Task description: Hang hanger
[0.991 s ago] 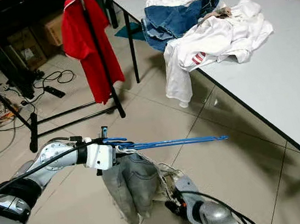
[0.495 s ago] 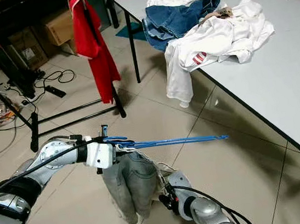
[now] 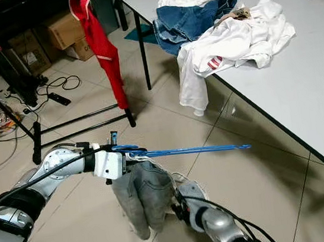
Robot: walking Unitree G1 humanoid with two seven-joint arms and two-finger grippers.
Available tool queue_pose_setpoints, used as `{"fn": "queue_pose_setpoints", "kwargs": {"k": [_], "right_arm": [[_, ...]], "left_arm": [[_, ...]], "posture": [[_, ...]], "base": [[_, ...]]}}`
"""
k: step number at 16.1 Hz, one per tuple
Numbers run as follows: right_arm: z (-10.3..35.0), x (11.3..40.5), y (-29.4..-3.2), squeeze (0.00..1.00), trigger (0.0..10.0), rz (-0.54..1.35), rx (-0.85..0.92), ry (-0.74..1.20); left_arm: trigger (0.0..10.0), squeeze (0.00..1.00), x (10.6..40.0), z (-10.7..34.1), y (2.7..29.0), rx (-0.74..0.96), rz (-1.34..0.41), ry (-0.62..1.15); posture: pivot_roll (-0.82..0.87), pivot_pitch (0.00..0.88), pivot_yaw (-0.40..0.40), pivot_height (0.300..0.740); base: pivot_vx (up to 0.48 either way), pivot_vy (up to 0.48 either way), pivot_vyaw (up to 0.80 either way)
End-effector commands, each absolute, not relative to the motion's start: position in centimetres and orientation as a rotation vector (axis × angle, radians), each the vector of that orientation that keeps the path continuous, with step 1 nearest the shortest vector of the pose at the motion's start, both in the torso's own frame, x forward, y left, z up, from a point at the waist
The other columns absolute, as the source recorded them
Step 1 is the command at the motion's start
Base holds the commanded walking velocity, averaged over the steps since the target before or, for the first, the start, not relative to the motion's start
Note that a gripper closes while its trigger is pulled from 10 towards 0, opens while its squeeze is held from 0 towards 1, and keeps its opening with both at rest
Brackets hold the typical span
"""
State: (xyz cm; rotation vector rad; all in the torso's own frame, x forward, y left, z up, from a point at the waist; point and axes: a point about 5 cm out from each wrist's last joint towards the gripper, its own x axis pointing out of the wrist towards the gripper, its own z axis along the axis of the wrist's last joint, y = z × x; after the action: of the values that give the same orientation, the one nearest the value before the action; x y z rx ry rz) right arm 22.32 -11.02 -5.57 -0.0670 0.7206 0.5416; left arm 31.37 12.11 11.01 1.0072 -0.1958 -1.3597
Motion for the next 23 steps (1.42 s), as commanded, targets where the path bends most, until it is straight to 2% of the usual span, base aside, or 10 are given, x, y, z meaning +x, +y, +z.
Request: {"fn": "queue_pose_setpoints", "kwargs": {"k": [1,5,13,19,21,23], "right_arm": [[-5.3,22.7,-10.6,0.00,10.0,0.536,-0.068,0.709],[-5.5,22.5,-10.9,0.00,10.0,0.517,-0.094,0.720],[-6.7,20.9,-12.0,0.00,10.0,0.514,-0.164,0.789],[-6.8,20.8,-12.4,0.00,10.0,0.520,-0.205,0.785],[-6.8,20.8,-12.6,0.00,3.9,0.514,-0.208,0.784],[-6.8,20.7,-12.8,0.00,0.0,0.506,-0.208,0.784]], "left_arm": [[0.0,0.00,31.9,12.9,11.6,1.000,-1.335,-0.295],[0.0,0.00,31.7,13.5,10.9,0.969,-1.344,-0.338],[0.0,0.00,31.6,13.8,10.9,0.965,-1.345,-0.347],[0.0,0.00,31.5,13.8,11.0,0.964,-1.345,-0.340],[0.0,0.00,31.4,13.7,11.0,0.965,-1.346,-0.339],[0.0,0.00,31.4,13.7,11.0,0.967,-1.347,-0.336]], "posture": [[0.04,0.000,0.097,0.740],[0.04,0.000,0.099,0.740],[0.05,0.000,0.094,0.740],[0.05,0.000,0.094,0.740],[0.05,0.000,0.093,0.740],[0.05,0.000,0.094,0.740]], "base": [[0.000,0.000,0.00],[0.000,0.000,0.00],[0.000,0.000,0.00],[0.000,0.000,0.00],[0.000,0.000,0.00],[0.000,0.000,0.00]]}}
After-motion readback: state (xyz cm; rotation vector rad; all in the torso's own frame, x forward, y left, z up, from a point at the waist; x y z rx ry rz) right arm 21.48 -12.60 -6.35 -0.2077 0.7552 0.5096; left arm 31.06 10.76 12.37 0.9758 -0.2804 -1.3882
